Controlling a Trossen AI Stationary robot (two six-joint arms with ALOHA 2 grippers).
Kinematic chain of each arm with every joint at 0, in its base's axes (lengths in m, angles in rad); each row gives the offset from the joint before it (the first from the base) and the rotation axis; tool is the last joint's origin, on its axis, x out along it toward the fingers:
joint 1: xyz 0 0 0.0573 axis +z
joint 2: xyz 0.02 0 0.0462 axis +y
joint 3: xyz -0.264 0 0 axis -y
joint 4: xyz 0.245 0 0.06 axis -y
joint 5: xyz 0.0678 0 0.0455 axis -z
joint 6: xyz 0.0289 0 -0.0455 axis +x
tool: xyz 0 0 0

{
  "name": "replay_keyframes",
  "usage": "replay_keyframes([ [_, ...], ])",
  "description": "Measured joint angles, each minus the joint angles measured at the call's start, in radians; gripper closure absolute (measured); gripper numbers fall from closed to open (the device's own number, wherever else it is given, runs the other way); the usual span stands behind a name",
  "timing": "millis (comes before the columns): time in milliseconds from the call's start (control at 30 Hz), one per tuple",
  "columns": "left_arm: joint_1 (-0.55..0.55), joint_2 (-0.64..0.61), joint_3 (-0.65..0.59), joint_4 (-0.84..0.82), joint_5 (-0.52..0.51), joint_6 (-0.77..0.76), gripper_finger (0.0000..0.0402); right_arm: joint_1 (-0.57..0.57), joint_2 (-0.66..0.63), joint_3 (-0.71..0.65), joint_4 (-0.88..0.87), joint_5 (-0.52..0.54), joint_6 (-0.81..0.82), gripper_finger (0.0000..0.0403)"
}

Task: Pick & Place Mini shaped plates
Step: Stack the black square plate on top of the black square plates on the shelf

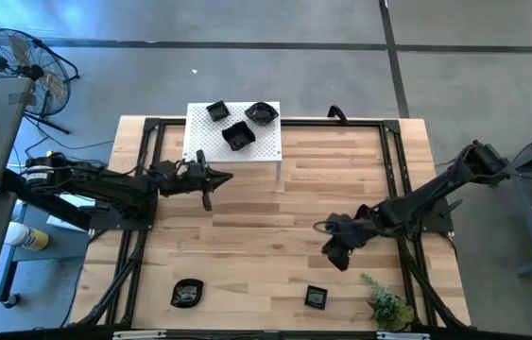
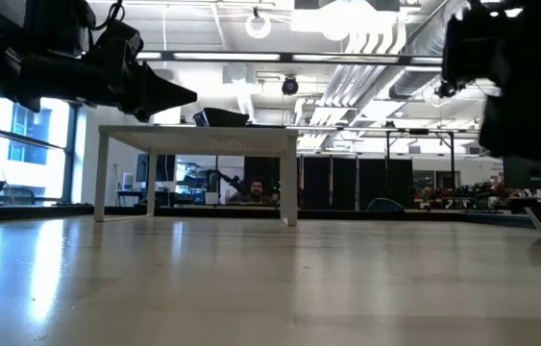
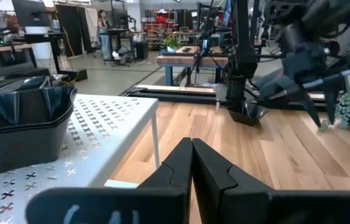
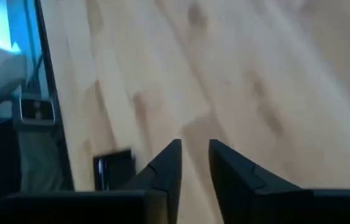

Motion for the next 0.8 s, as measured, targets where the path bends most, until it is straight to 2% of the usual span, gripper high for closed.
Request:
replay_keyframes([
  [233, 0.000, 0.000, 0.000, -0.012, 0.002, 0.000, 0.0396, 0.097, 0.169, 0.006, 0.193, -0.165, 0.102, 0.0298],
  [333, 0.000, 0.000, 0.000, -0.019, 0.002, 0.000, 0.0396, 0.132, 0.262, 0.070, 0.189, -0.205, 0.103, 0.0297],
  [533, 0.000, 0.000, 0.001, -0.031, 0.002, 0.000, 0.0396, 0.164, 0.425, 0.252, 0.046, -0.224, 0.035, 0.0297],
  [800, 0.000, 0.000, 0.001, -0.039, -0.001, 0.000, 0.0396, 0.167, 0.514, 0.421, -0.197, -0.128, -0.026, 0.0298],
])
